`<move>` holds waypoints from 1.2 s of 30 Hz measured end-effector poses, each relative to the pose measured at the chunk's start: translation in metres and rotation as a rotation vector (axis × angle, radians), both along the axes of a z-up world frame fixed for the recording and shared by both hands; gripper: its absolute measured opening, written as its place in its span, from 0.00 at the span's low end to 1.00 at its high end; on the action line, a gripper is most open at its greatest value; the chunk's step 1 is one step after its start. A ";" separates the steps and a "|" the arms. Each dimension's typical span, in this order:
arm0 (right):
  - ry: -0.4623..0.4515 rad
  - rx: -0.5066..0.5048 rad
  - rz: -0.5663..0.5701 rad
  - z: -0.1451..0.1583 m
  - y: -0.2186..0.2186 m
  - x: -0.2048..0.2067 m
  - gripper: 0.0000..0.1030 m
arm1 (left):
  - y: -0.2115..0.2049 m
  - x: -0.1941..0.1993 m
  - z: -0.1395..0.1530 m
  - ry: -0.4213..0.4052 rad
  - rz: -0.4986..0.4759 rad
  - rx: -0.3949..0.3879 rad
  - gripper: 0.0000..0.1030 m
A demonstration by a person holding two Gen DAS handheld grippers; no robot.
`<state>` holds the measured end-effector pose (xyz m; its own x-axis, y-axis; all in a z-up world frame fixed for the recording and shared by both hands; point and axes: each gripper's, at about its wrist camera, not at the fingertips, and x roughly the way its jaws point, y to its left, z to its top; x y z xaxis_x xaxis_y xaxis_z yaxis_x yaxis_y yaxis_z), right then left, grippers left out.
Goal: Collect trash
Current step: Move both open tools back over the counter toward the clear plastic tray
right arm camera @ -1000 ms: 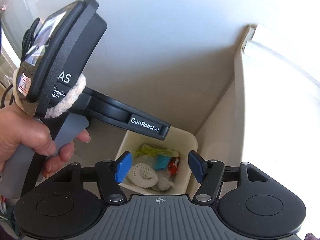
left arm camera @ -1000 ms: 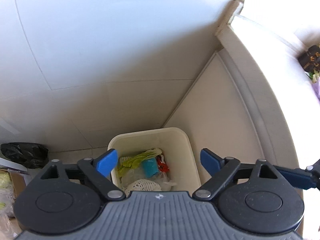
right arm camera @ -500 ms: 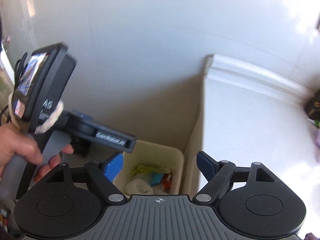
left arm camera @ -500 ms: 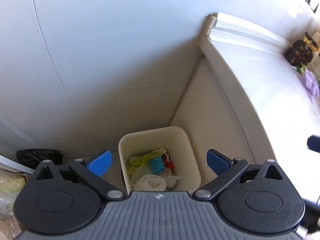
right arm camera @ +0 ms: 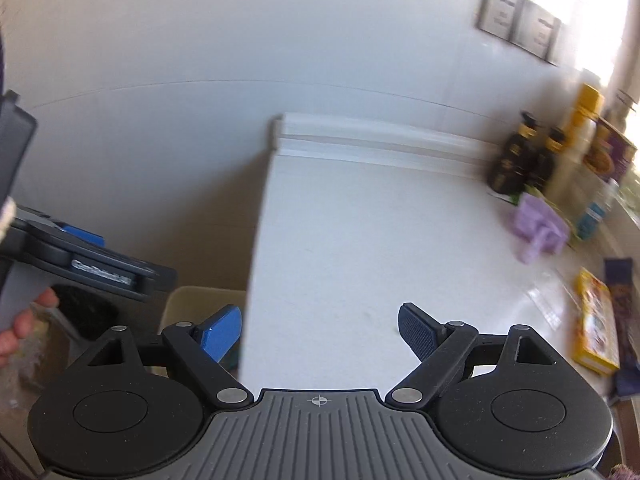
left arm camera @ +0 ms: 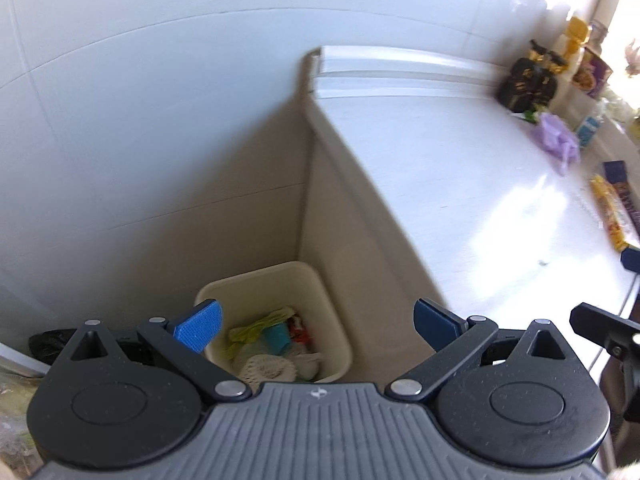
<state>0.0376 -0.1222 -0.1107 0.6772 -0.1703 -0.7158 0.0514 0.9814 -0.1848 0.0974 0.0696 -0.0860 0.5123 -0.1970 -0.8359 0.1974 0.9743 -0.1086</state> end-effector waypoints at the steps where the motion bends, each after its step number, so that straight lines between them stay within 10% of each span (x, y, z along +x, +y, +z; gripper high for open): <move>1: -0.006 -0.003 -0.019 0.001 -0.008 -0.004 0.85 | -0.003 -0.001 0.002 -0.002 -0.007 -0.007 0.99; 15: -0.078 -0.130 -0.237 0.022 -0.138 -0.048 0.86 | -0.116 0.009 0.001 -0.100 -0.278 -0.089 0.99; 36: -0.139 0.131 -0.483 0.022 -0.331 0.022 0.86 | -0.296 0.042 -0.030 -0.186 -0.633 -0.231 0.99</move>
